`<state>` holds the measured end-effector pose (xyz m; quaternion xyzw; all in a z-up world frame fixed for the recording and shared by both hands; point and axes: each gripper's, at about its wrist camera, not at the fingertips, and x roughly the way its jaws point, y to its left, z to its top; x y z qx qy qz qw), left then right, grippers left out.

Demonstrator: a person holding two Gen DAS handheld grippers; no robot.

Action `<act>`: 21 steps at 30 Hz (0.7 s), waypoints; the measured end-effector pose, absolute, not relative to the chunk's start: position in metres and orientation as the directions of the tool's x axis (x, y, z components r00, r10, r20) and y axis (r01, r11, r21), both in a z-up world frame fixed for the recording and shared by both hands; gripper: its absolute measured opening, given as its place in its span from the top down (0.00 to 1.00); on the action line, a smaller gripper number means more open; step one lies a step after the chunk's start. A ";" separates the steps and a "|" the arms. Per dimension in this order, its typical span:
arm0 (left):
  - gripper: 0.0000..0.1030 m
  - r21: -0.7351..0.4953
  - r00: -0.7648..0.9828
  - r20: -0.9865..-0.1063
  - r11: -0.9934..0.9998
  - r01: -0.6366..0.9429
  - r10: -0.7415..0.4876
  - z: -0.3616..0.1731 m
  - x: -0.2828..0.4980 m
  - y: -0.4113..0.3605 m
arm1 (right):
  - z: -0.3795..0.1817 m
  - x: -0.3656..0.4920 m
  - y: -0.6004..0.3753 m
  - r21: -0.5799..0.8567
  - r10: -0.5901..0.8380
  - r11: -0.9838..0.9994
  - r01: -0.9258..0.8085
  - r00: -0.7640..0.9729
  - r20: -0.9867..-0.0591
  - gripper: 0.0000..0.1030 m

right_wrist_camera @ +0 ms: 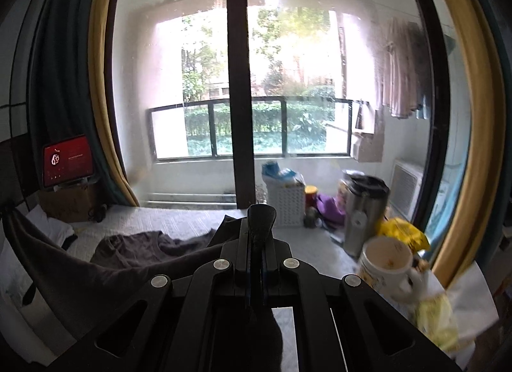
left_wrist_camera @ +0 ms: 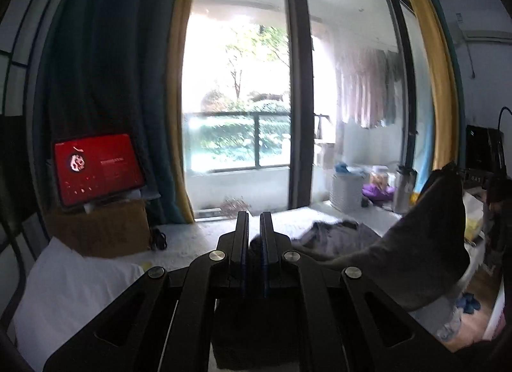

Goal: Fold small clothes

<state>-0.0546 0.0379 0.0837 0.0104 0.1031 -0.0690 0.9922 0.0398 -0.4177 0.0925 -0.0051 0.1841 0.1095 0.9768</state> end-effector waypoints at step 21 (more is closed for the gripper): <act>0.38 -0.186 0.657 -0.697 0.957 0.221 -0.287 -0.066 0.076 0.079 | 0.071 0.042 -0.408 -0.006 0.173 0.981 -0.195 0.884 -0.435 0.96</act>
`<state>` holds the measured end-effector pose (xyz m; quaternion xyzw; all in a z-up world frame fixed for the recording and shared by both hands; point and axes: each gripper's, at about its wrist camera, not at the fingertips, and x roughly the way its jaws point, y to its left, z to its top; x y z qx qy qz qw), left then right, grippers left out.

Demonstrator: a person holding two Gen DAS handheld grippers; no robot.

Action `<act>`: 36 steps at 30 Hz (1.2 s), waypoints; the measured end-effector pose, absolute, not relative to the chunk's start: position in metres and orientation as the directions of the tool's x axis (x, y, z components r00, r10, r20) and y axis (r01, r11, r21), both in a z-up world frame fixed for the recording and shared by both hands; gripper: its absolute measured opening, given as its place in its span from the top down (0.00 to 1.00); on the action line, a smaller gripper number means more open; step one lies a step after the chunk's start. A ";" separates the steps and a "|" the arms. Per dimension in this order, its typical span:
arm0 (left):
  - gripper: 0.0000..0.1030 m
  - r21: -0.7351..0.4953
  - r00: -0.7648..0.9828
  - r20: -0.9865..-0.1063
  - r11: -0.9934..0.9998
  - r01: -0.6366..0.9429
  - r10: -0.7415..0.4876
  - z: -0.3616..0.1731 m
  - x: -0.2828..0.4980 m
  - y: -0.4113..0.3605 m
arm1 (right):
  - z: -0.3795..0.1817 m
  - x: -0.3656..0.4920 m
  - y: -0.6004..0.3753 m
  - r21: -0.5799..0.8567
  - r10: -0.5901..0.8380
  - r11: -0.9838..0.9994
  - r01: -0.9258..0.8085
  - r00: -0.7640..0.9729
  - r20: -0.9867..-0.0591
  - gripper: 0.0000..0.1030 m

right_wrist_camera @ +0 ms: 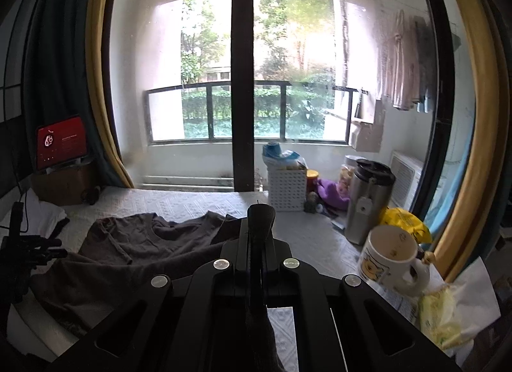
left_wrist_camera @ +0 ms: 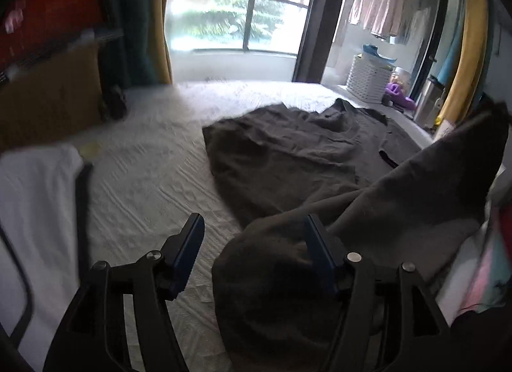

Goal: Fold small clothes

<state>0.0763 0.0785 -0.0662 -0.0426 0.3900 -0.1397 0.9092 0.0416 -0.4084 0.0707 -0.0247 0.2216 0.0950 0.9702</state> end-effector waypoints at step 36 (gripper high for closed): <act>0.56 -0.245 0.527 -0.716 0.871 0.425 -0.458 -0.026 -0.052 0.033 | -0.069 0.010 -0.472 0.075 0.061 0.997 -0.010 0.691 -0.720 0.96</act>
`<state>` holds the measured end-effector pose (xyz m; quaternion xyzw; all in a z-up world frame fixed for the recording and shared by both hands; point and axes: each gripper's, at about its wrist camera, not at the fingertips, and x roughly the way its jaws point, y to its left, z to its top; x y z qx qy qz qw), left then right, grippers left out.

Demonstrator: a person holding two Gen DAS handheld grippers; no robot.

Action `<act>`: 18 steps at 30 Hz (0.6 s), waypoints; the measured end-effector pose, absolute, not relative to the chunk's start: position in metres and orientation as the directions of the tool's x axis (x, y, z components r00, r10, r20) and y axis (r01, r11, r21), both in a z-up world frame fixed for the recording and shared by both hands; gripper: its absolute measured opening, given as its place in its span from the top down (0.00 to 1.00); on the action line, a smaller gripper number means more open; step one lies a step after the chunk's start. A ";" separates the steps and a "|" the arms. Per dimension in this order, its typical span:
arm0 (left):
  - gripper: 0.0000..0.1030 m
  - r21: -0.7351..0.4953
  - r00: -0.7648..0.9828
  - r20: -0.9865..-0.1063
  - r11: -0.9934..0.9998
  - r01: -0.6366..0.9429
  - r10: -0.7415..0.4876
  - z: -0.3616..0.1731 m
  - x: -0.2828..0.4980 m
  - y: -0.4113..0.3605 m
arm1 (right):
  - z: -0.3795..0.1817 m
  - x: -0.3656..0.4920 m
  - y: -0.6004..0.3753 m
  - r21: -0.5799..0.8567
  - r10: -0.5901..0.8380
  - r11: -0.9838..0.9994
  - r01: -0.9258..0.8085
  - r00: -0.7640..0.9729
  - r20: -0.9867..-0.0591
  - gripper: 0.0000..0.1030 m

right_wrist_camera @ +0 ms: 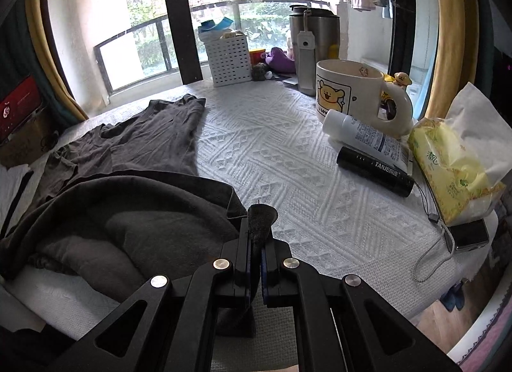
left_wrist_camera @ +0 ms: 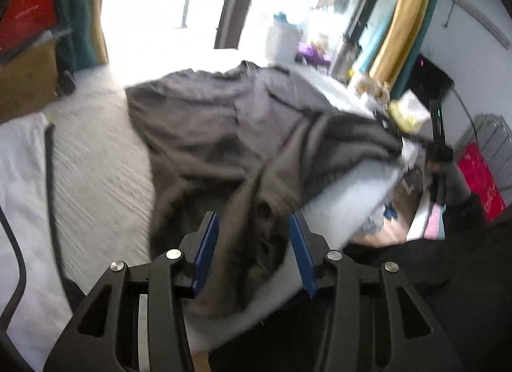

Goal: Fold small clothes

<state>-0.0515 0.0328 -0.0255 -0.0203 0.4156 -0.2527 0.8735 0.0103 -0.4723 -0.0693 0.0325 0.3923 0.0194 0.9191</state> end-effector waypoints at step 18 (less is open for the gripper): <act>0.56 -0.189 0.357 -0.778 0.736 0.650 -0.516 -0.065 -0.039 -0.071 | -0.079 0.003 -0.487 0.099 0.057 0.995 0.022 0.690 -0.722 0.96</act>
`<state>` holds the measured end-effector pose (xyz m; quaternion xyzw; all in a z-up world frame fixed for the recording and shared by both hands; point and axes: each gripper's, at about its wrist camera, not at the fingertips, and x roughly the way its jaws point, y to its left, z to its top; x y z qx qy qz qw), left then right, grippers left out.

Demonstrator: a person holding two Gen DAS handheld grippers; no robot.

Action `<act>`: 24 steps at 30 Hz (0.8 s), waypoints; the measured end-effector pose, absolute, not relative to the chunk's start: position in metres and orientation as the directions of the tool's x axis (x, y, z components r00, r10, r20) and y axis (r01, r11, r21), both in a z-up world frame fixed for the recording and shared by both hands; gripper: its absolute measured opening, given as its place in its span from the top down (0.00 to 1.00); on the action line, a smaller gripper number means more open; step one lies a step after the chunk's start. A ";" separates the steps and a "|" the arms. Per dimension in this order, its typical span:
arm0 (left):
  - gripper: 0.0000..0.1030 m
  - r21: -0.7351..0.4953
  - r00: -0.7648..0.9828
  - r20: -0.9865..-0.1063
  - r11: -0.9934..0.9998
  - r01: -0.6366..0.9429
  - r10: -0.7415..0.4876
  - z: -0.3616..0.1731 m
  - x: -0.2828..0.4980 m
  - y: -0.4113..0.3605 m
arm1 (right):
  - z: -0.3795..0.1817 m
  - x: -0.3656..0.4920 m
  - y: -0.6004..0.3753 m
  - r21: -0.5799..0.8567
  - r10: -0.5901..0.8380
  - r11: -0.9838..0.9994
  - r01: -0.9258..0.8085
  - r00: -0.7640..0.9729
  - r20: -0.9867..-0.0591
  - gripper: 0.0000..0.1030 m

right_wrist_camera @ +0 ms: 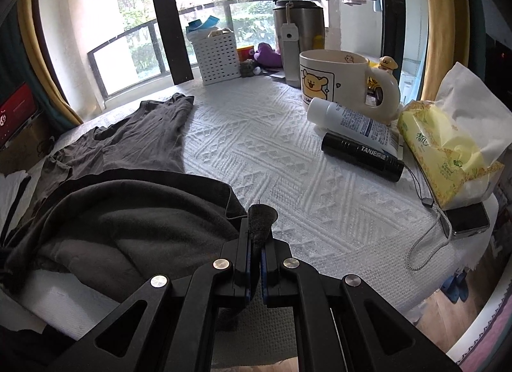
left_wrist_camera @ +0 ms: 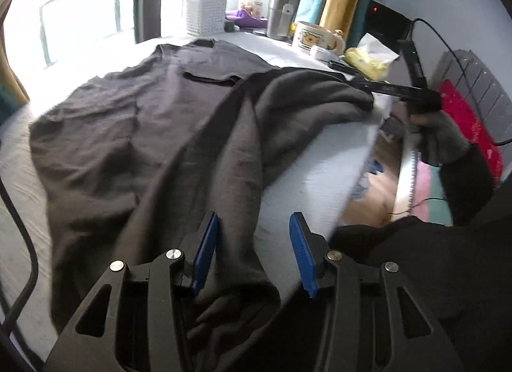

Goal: Fold small clothes

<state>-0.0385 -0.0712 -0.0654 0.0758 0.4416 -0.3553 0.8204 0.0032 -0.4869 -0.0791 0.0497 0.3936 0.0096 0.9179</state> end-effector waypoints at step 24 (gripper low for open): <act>0.58 -0.134 0.435 -0.820 0.863 0.487 -0.372 -0.077 -0.047 -0.032 | -0.075 0.002 -0.487 0.106 0.063 0.994 0.018 0.699 -0.713 0.96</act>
